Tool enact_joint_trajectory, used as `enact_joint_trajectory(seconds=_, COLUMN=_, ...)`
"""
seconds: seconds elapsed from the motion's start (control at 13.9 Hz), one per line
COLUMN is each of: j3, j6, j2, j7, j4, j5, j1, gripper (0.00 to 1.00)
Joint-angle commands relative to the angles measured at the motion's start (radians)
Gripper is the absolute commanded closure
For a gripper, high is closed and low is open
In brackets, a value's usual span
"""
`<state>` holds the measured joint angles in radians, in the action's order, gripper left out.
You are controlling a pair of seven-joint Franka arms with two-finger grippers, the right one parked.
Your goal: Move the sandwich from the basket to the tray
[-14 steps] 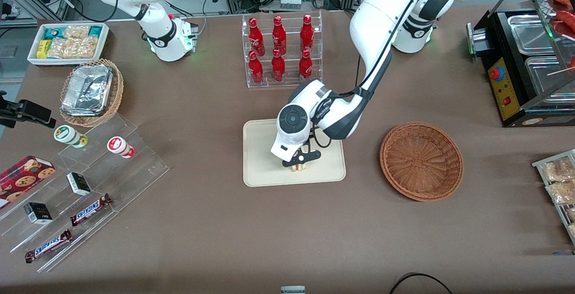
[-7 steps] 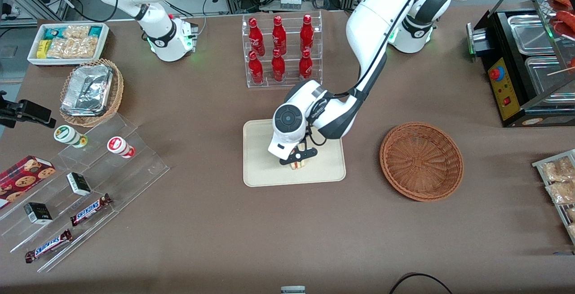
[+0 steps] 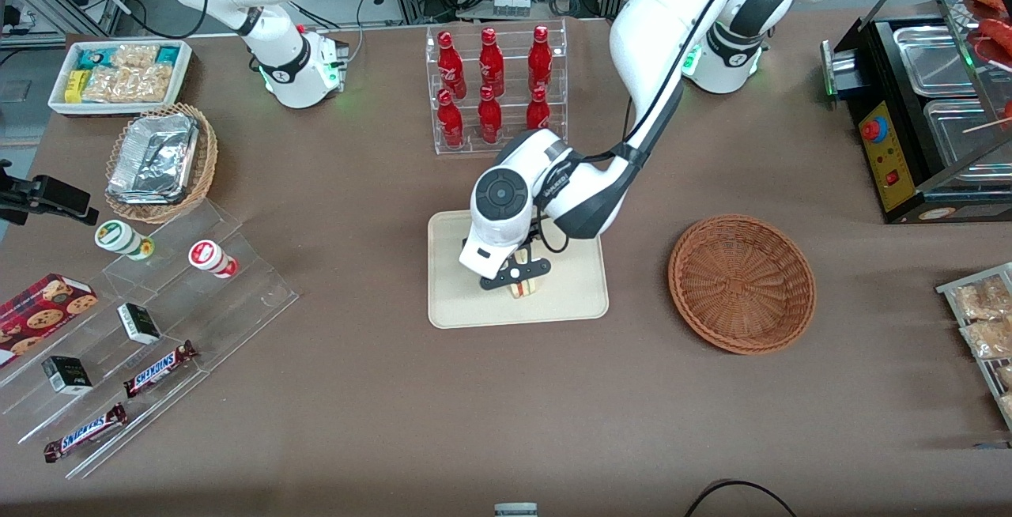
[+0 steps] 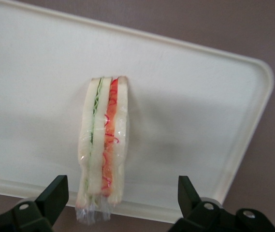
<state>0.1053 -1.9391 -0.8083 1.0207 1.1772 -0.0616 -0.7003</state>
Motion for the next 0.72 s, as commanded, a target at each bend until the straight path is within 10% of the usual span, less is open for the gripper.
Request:
enact_joint_trajectory(seconds=0.0, j3=-0.024, j6=0.083, j2=0.09, j7=-0.062, j4=0.004, j5=0.005, j1=0.001, gripper=0.0)
enact_joint_trajectory(seconds=0.65, j3=-0.085, j6=0.25, j2=0.357, j7=-0.317, j4=0.226, j5=0.068, j1=0.172, gripper=0.0)
